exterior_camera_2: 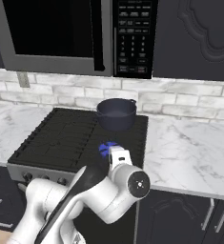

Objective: Turn off the front right burner of the stove.

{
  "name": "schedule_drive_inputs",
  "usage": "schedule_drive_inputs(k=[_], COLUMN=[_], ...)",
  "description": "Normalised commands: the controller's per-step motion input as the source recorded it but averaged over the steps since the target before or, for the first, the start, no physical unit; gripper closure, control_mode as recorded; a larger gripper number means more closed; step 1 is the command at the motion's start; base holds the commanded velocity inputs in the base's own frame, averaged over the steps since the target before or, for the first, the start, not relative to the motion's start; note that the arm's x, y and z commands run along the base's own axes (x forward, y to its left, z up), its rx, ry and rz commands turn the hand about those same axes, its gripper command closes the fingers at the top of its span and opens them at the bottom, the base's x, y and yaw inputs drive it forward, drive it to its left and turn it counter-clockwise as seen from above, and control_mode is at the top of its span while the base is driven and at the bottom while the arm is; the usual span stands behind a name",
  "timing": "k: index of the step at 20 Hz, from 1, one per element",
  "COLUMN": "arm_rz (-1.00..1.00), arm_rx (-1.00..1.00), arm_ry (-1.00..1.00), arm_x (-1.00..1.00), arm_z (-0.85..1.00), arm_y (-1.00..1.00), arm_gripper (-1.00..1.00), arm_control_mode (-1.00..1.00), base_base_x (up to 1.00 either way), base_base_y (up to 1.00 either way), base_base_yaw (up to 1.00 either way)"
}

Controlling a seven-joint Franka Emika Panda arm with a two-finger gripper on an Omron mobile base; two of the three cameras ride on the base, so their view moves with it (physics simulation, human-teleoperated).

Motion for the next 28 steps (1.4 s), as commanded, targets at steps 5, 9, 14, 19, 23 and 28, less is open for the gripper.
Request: schedule_drive_inputs(k=[5, 9, 14, 19, 23, 28], arm_rz=[0.01, 0.00, 0.00, 0.00, 0.00, 0.00], arm_rx=[-0.01, 0.00, 0.04, 0.11, 0.13, 0.10], arm_ry=[0.00, 0.00, 0.00, 0.00, 0.00, 0.00], arm_x=[0.00, -0.02, -0.16, 0.00, 0.00, 0.00], arm_z=[-0.40, -0.38, -0.43, -0.42, -0.39, -0.29], arm_y=[0.00, 0.00, 0.00, 0.00, 0.00, 0.00], arm_gripper=[-1.00, -1.00, -1.00, -1.00, -1.00, -1.00], arm_control_mode=[-1.00, -1.00, -1.00, -1.00, -1.00, -1.00], base_base_x=[0.00, 0.00, 0.00, 0.00, 0.00, 0.00], base_base_y=[0.00, 0.00, 0.00, 0.00, 0.00, 0.00], base_base_yaw=[0.00, 0.00, 0.00, 0.00, 0.00, 0.00])
